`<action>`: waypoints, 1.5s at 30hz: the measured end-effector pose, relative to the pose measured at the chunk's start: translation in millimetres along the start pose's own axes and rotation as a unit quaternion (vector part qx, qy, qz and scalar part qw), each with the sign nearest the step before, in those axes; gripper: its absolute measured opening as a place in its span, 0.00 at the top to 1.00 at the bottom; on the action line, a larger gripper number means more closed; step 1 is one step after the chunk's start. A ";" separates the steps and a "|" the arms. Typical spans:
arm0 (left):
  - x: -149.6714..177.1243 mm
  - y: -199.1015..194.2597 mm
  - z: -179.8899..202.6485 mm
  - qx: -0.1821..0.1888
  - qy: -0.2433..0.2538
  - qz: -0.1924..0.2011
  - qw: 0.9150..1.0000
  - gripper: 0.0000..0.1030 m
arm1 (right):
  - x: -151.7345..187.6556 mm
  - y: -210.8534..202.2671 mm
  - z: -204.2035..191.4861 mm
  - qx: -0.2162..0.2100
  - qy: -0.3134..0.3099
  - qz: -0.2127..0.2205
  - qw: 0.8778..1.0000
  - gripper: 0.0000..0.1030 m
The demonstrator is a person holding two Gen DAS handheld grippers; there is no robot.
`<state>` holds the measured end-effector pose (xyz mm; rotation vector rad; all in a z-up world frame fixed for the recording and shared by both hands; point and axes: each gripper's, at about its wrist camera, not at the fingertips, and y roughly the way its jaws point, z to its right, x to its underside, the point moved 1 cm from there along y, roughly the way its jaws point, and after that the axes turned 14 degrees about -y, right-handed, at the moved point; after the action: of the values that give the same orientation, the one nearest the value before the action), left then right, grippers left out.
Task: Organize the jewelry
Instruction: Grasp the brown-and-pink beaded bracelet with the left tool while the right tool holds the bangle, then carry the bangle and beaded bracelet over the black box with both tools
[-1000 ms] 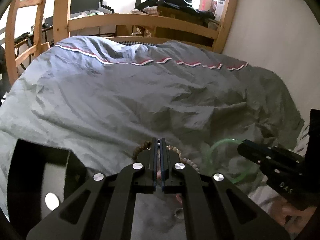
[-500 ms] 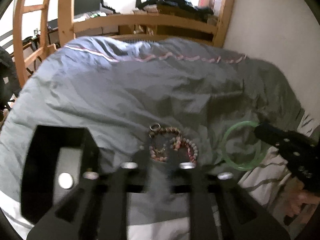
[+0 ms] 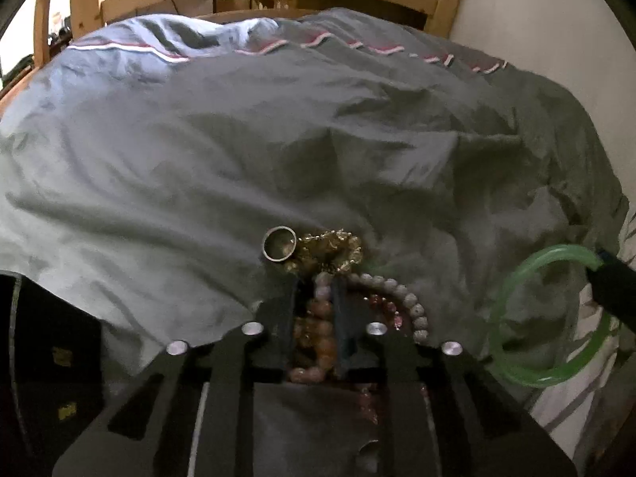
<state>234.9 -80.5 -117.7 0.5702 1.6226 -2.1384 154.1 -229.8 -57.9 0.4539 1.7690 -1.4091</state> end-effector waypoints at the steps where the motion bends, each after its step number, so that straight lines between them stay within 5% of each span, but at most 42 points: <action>1: 0.2 -3.3 0.2 0.002 0.000 0.004 1.000 0.85 | 0.1 -0.8 -1.1 -0.001 -0.001 0.001 1.000 0.87; 27: 18.4 -157.8 -27.2 0.035 -0.058 0.084 0.994 0.86 | -26.4 -61.3 -45.2 -0.005 -0.045 0.042 0.998 0.87; 45: 32.2 -225.7 -131.5 -0.007 -0.151 0.115 0.982 0.86 | -65.2 -40.9 -127.5 -0.061 -0.092 0.040 0.993 0.87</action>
<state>97.3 100.9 14.4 0.3839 1.3365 -1.9350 118.0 -111.1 24.4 0.3160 1.6568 -1.2388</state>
